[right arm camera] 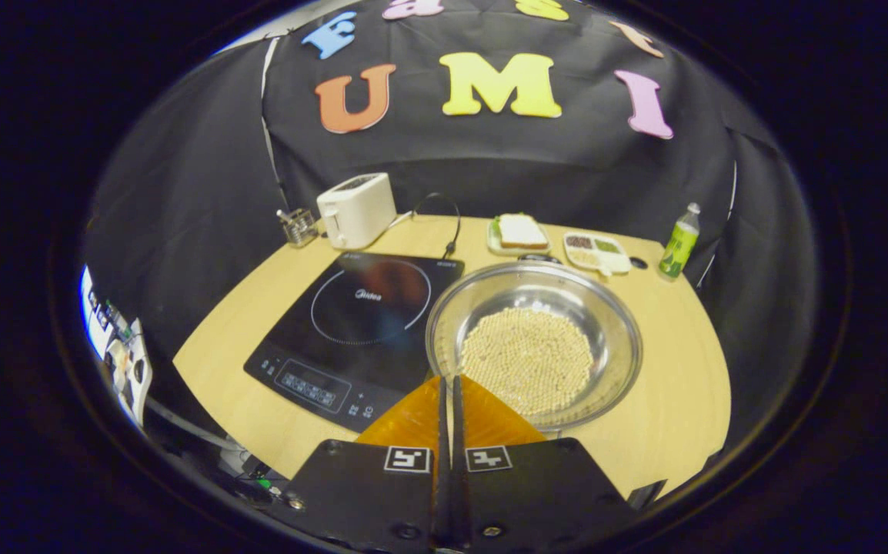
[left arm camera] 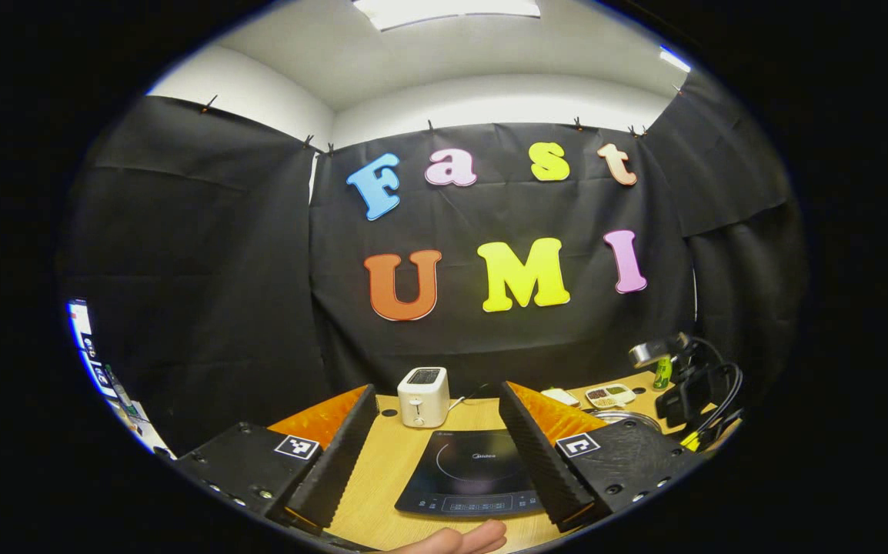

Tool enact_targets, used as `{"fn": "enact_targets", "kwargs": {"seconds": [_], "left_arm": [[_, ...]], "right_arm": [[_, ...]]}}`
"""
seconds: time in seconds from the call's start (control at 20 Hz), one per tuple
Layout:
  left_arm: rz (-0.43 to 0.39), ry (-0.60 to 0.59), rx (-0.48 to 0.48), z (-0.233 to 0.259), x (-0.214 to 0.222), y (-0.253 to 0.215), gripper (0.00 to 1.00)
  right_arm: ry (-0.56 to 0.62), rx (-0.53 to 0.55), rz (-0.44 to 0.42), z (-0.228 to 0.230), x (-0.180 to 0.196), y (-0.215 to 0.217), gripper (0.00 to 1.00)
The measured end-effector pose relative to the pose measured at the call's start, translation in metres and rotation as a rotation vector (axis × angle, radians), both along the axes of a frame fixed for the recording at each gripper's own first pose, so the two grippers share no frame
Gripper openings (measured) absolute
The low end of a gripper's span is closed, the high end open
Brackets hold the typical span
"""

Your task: First push the handle of the pot to place it horizontally, then grasp the pot with both hands and set it on the induction cooktop.

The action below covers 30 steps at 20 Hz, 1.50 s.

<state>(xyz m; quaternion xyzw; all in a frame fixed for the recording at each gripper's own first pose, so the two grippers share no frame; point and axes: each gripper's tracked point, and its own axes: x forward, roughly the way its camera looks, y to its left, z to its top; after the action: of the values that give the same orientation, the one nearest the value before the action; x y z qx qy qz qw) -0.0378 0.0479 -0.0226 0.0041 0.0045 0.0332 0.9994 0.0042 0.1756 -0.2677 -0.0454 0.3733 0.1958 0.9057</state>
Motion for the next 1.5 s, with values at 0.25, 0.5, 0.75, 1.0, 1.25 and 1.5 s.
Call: {"fn": "enact_targets", "kwargs": {"seconds": [0.25, 0.5, 0.75, 1.0, 1.25, 1.5], "left_arm": [[-0.019, -0.028, -0.008, 0.013, -0.015, -0.007, 0.95], [-0.03, -0.035, -0.013, 0.018, -0.02, -0.013, 0.96], [-0.074, -0.046, -0.031, 0.027, -0.031, -0.027, 0.96], [-0.084, -0.066, -0.019, 0.037, -0.037, -0.036, 0.95], [-0.103, -0.06, -0.024, 0.035, -0.038, -0.045, 0.96], [-0.114, -0.062, -0.015, 0.035, -0.039, -0.053, 0.96]], "right_arm": [[0.062, -0.015, 0.013, -0.032, -0.006, 0.004, 0.04], [0.068, -0.092, 0.007, -0.06, 0.002, -0.011, 0.04], [0.082, -0.069, 0.009, -0.066, -0.001, -0.018, 0.04], [0.081, -0.061, 0.018, -0.067, -0.005, -0.025, 0.04], [0.082, -0.074, 0.027, -0.069, -0.011, -0.044, 0.04], [0.082, -0.067, -0.013, -0.07, -0.01, -0.074, 0.01]]}}
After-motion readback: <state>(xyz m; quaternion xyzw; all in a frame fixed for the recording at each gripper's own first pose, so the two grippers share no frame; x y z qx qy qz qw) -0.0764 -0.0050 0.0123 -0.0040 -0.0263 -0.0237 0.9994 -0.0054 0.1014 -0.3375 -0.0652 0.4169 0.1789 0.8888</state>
